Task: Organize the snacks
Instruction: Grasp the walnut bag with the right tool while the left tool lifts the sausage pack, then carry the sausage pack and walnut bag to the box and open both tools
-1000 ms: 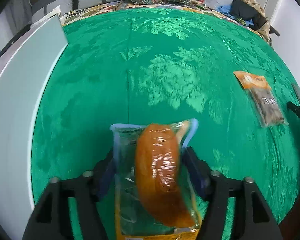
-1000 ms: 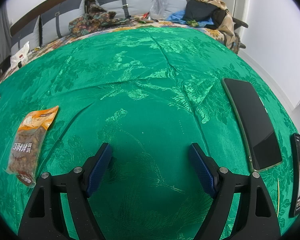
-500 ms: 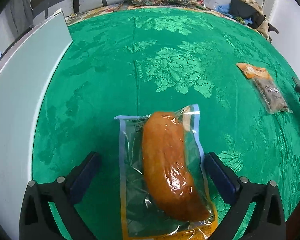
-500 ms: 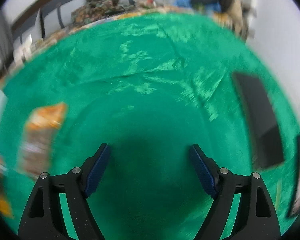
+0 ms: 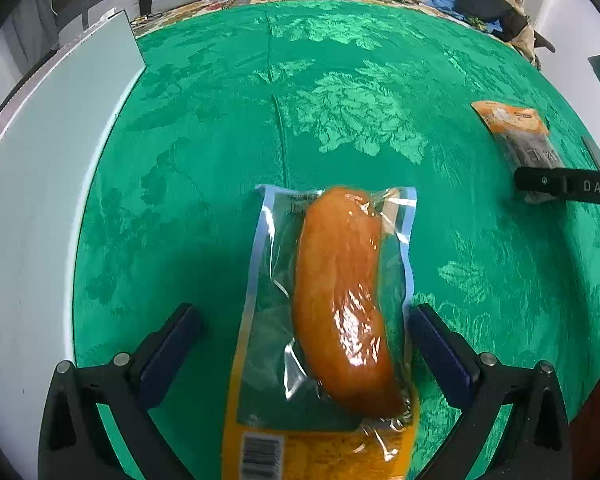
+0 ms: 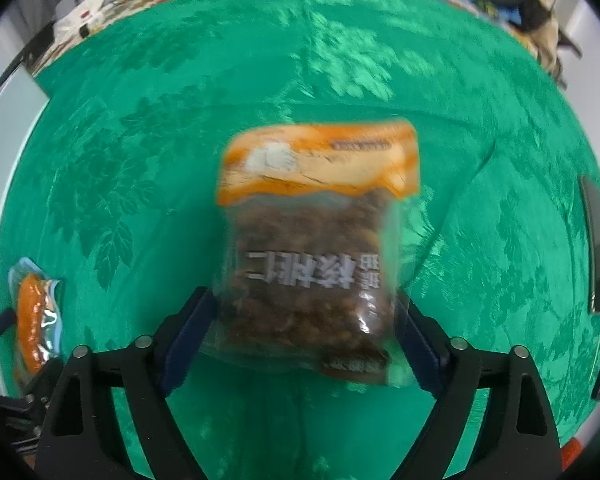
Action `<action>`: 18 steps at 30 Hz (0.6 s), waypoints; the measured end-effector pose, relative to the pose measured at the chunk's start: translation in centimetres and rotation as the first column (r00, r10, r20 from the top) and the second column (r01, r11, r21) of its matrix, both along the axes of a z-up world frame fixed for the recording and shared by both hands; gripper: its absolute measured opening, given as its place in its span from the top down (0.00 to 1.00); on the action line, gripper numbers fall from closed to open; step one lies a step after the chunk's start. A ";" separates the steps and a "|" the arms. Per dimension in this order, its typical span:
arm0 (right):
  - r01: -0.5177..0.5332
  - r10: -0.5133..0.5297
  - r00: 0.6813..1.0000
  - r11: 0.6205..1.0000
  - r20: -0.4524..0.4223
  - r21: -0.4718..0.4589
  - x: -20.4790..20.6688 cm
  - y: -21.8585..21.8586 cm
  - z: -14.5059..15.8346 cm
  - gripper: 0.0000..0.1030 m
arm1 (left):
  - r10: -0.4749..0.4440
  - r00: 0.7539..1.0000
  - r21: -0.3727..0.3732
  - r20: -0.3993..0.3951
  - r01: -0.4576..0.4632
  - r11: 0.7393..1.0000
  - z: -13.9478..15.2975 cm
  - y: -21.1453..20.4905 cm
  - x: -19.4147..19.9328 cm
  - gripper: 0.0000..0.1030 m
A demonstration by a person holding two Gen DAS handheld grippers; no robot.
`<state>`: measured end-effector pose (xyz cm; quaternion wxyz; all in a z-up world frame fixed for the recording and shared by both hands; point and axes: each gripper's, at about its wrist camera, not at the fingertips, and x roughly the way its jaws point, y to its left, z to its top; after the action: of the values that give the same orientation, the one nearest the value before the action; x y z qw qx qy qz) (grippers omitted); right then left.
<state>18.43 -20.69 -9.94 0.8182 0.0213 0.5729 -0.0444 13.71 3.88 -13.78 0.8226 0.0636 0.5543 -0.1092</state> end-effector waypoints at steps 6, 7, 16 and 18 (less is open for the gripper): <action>-0.038 0.038 0.999 0.997 0.004 0.073 -1.8 -2.2 1.1 0.30 | -0.037 0.998 -0.046 0.056 0.039 0.998 1.2 -0.1 -1.5 0.47; -0.033 0.032 0.999 0.992 0.006 0.123 -2.2 -2.9 1.2 0.31 | -0.035 0.998 -0.051 0.061 0.038 0.998 1.3 0.0 -1.7 0.50; -0.011 -0.048 0.990 0.906 0.129 0.422 -8.1 -7.5 4.6 0.30 | 0.125 0.990 -0.311 0.068 -0.098 0.945 4.5 3.7 -3.9 0.53; -0.026 -0.037 0.989 0.910 0.142 0.414 -8.6 -7.1 5.2 0.30 | 0.159 0.983 -0.366 0.090 -0.116 0.923 6.3 4.5 -4.3 0.53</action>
<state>9.83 -27.80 -4.75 0.8348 0.1991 0.5075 0.0776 9.40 8.41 -7.45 0.8574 -0.1207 0.4783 -0.1468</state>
